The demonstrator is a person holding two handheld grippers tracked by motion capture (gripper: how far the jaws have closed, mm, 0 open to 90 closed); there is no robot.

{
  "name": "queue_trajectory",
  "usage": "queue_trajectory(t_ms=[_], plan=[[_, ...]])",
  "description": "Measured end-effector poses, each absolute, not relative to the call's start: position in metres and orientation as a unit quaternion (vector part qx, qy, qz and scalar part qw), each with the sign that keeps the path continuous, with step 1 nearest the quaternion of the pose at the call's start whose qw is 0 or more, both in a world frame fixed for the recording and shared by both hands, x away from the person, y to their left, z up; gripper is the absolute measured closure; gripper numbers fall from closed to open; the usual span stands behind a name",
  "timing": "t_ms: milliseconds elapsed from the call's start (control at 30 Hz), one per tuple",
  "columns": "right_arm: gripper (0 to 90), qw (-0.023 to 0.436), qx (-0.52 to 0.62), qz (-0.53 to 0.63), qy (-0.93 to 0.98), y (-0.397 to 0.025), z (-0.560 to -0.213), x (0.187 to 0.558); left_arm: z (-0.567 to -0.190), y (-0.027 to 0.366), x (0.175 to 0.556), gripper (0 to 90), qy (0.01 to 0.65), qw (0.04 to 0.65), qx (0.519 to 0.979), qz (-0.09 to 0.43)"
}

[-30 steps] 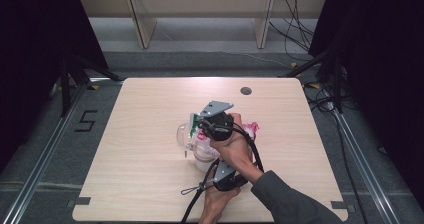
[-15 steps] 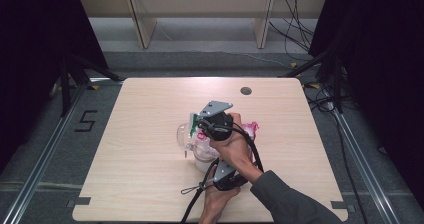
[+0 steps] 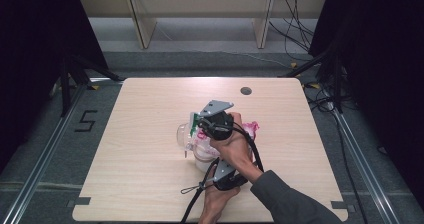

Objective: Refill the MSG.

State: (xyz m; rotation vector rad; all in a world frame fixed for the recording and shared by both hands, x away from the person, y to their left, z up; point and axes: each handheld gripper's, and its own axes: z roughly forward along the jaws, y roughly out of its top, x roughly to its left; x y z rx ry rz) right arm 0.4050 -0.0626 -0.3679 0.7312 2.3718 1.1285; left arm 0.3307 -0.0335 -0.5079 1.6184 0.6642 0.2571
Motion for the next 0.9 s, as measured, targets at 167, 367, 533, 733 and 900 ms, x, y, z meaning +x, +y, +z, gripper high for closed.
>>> queue_trajectory(t_ms=[167, 367, 533, 733, 900], plan=[[89.8, 0.213, 0.260, 0.411, 0.847, -0.0624, -0.3673, 0.4058, -0.5069, -0.0331, 0.3310, 71.9, 0.290, 0.636, 0.706, 0.112], [89.8, 0.213, 0.260, 0.407, 0.849, -0.0625, -0.3672, 0.4055, -0.5065, -0.0336, 0.3309, 71.9, 0.289, 0.637, 0.706, 0.112], [89.8, 0.216, 0.259, 0.403, 0.851, -0.0617, -0.3682, 0.4049, -0.5064, -0.0341, 0.3313, 71.8, 0.290, 0.637, 0.706, 0.112], [89.7, 0.214, 0.258, 0.398, 0.854, -0.0600, -0.3682, 0.4049, -0.5065, -0.0351, 0.3309, 71.8, 0.295, 0.643, 0.698, 0.109], [89.7, 0.216, 0.254, 0.398, 0.855, -0.0594, -0.3689, 0.4064, -0.5065, -0.0353, 0.3309, 71.8, 0.297, 0.646, 0.695, 0.106]])
